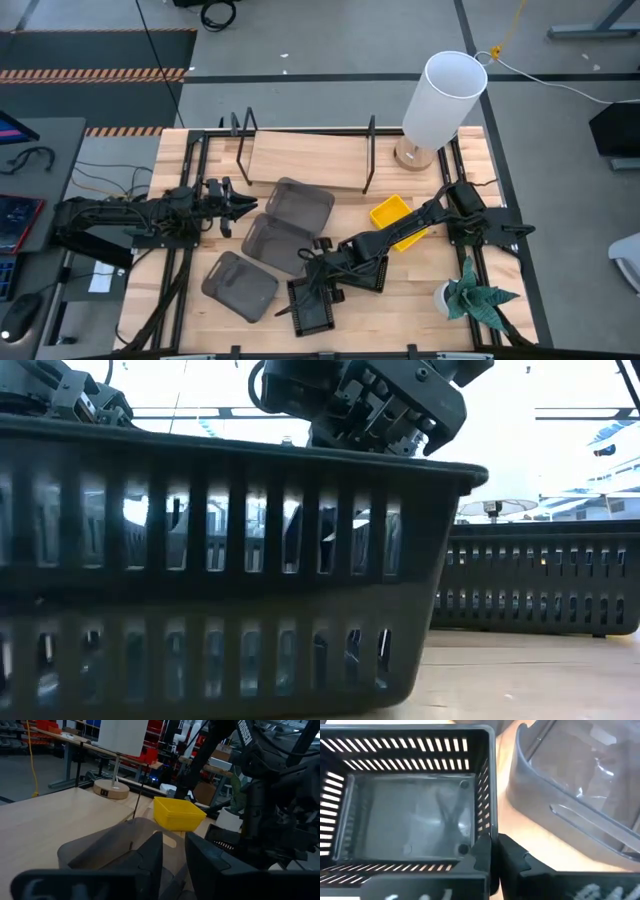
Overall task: Stack baskets on shelf by color
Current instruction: Stack the bottom black basket on the top black baskets
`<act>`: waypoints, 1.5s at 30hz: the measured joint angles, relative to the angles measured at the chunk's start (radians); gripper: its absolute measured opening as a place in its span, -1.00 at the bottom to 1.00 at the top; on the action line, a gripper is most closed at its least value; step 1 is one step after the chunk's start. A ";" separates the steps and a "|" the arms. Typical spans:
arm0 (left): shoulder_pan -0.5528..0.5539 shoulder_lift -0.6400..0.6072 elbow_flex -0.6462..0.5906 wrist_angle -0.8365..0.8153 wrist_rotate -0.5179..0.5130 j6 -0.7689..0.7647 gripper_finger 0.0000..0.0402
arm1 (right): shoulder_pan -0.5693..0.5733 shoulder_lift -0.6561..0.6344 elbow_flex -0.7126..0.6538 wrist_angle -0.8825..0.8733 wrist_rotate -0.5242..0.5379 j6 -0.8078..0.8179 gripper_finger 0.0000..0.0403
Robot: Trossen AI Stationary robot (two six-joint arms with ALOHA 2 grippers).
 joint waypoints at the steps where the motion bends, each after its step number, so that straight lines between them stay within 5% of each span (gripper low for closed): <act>1: 0.000 0.000 0.000 0.000 0.000 0.001 -0.55 | 0.001 0.000 0.000 0.000 -0.001 0.009 -0.93; 21: 0.000 0.000 0.000 0.000 0.000 0.001 -0.55 | -0.017 -0.202 0.000 -0.052 -0.019 -0.001 -0.94; 34: 0.000 0.000 0.000 0.000 0.000 0.000 -0.56 | -0.087 -0.461 0.000 -0.353 -0.084 -0.318 -0.93; 45: 0.000 0.000 0.000 0.000 0.000 0.000 -0.55 | -0.149 -0.491 0.000 -0.691 -0.136 -0.845 -0.93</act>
